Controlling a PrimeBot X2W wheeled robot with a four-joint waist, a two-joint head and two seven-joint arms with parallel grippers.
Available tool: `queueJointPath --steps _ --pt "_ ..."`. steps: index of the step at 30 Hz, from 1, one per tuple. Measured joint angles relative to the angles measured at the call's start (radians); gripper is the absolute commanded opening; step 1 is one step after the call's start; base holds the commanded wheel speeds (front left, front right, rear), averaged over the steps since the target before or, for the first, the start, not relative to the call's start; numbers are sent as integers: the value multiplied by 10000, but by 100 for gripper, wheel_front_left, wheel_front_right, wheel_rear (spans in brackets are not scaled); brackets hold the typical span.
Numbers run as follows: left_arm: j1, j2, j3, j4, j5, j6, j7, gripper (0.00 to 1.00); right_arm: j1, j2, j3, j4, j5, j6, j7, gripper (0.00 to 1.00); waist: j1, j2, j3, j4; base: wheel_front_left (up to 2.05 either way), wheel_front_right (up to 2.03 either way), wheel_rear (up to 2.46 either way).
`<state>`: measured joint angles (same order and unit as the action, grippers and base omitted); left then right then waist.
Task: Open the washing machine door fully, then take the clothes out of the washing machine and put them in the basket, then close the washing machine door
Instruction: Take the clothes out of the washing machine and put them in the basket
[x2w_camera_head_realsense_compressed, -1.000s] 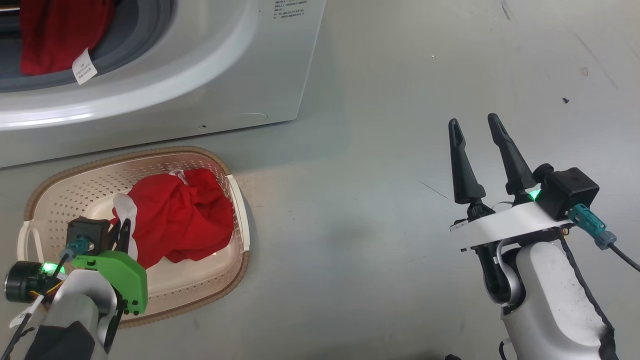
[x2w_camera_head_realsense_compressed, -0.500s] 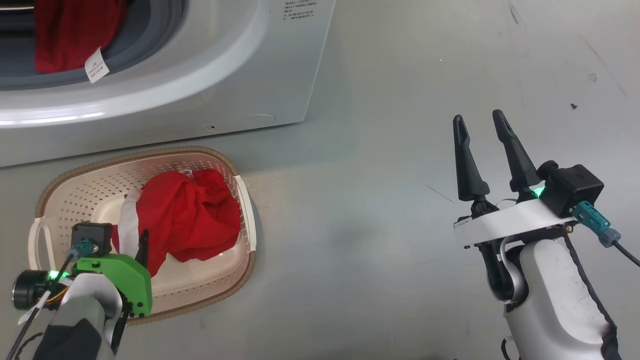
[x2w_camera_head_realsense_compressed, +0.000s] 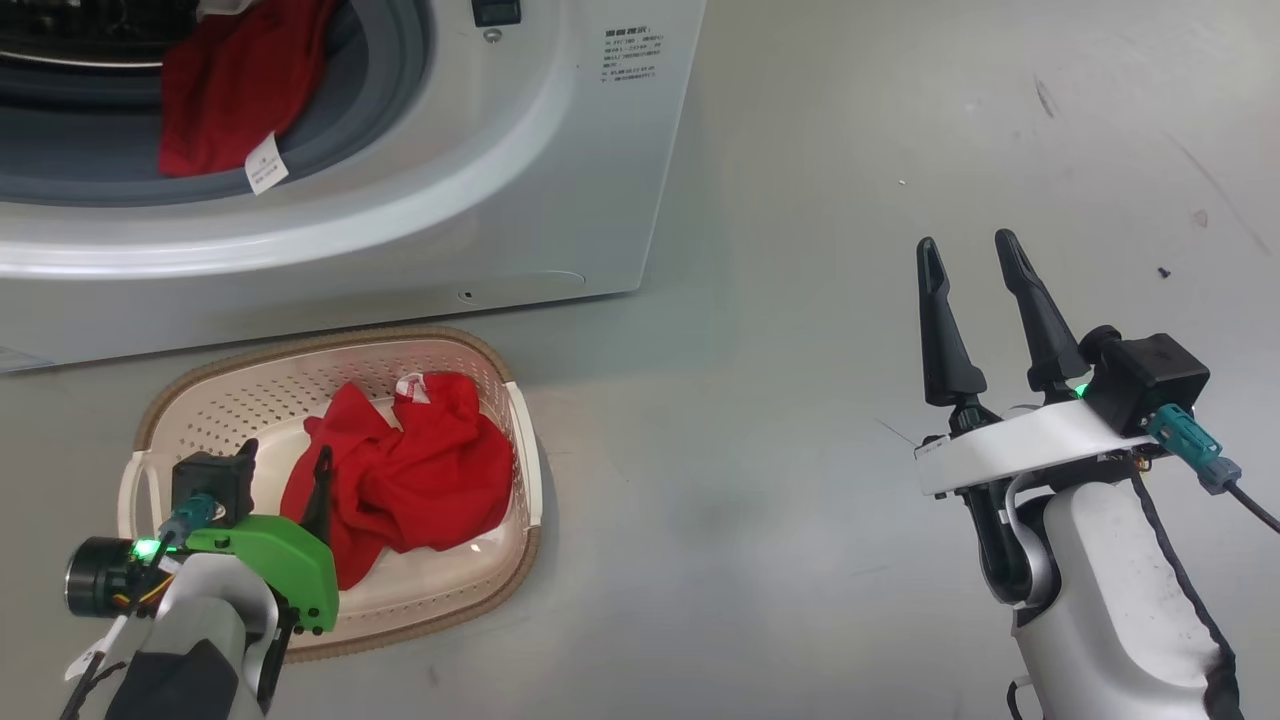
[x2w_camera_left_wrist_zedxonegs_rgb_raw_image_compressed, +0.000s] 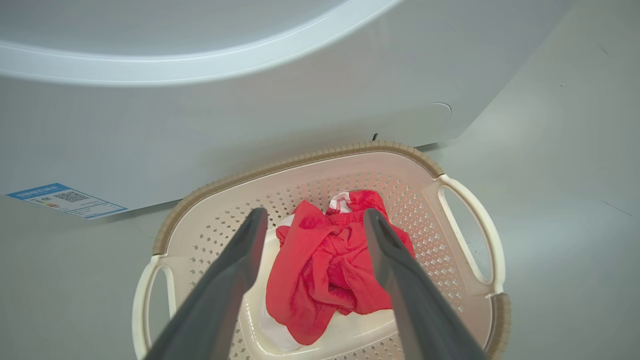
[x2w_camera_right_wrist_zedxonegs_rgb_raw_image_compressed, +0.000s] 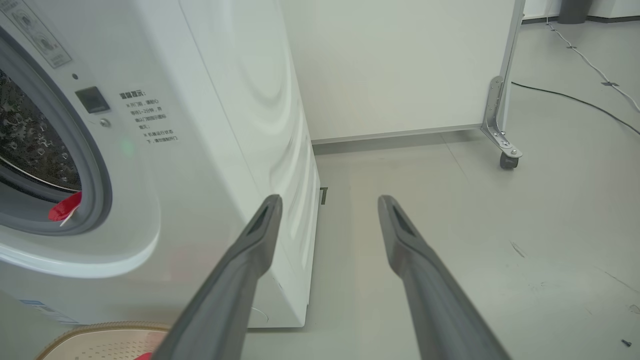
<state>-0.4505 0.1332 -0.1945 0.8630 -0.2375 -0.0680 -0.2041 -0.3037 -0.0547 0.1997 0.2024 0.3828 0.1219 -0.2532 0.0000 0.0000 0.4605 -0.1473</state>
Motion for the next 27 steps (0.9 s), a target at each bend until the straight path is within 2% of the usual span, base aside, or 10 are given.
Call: queueJointPath --steps 15,27 --pt "-1 -477 46 -481 -192 -79 -449 100 510 -2 -127 458 -65 0 0 100 0 0 -1370 660 0 0 0" --pt "473 -483 29 -1889 -86 -123 -477 100 1219 2 -92 688 -65 0 0 100 0 0 -2621 1176 0 0 0"
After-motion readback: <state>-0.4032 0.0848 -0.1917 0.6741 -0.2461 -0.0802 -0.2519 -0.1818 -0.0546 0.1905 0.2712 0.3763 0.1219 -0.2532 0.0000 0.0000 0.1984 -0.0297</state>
